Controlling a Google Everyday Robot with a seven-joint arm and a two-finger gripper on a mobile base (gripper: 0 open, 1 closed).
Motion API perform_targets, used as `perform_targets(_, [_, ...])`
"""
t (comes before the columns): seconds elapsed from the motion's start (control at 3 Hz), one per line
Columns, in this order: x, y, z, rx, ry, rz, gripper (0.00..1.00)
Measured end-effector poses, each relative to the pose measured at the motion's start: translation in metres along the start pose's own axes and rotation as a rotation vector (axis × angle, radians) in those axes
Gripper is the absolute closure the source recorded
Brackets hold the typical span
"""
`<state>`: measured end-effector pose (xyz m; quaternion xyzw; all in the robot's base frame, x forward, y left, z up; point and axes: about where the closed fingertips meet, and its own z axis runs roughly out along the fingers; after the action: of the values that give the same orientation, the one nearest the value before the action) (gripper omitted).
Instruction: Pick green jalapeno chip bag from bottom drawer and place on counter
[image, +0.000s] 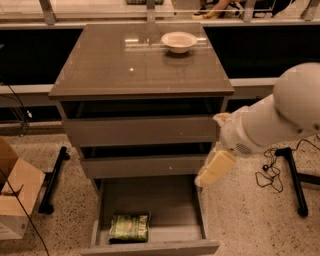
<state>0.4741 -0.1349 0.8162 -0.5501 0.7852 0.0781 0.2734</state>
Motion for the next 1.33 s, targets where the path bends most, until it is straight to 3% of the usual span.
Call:
perform_targets(0.67, [-0.001, 0.043, 0.12, -0.129, -0.144, 0.115, 0.0])
perform_targets(1.0, [0.003, 0.068, 0.189, -0.221, -0.213, 0.161, 0.0])
perform_targets(1.33, [0.013, 0.075, 0.209, -0.256, -0.22, 0.19, 0.0])
